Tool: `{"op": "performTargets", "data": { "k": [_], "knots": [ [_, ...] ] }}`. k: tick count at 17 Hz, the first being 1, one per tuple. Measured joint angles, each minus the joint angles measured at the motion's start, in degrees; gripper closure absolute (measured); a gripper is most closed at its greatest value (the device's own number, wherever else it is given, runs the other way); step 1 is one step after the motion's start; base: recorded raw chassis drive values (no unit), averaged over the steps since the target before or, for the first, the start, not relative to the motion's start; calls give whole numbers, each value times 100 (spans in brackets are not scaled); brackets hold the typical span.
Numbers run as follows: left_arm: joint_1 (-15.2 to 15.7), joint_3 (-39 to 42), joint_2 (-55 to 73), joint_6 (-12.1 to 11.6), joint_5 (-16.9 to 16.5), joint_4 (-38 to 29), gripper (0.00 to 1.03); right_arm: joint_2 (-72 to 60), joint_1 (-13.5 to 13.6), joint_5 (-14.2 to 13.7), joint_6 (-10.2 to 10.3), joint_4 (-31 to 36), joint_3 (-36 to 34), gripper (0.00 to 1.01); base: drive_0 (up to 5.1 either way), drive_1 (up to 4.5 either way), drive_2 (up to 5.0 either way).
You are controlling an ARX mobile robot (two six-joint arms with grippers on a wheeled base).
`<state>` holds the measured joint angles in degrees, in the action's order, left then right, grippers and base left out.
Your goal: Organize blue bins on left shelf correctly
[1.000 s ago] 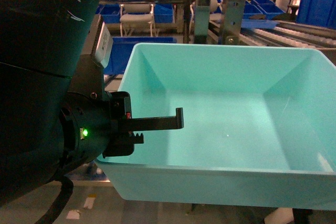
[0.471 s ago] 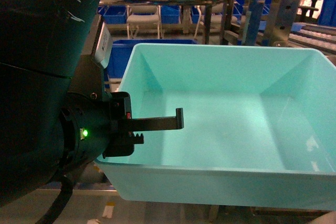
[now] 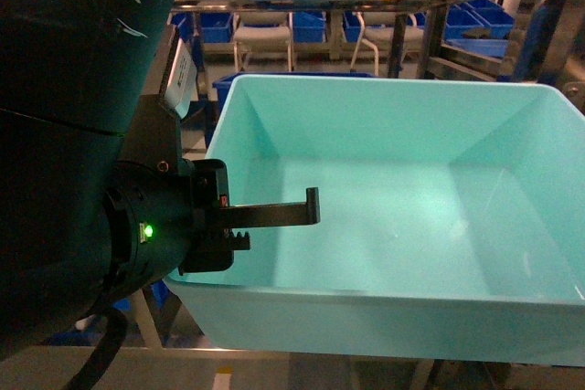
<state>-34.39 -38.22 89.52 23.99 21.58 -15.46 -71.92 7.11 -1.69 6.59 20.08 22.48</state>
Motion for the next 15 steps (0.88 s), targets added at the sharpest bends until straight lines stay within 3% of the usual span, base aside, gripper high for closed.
{"op": "performTargets", "data": {
  "k": [10, 15],
  "knots": [
    [7, 0, 0, 0, 4, -2, 101, 7, 0, 9, 0, 13, 0, 99, -466, 385, 82],
    [9, 2, 2, 0, -15, 28, 101, -11, 0, 11, 0, -24, 0, 99, -2, 33, -38]
  ]
}}
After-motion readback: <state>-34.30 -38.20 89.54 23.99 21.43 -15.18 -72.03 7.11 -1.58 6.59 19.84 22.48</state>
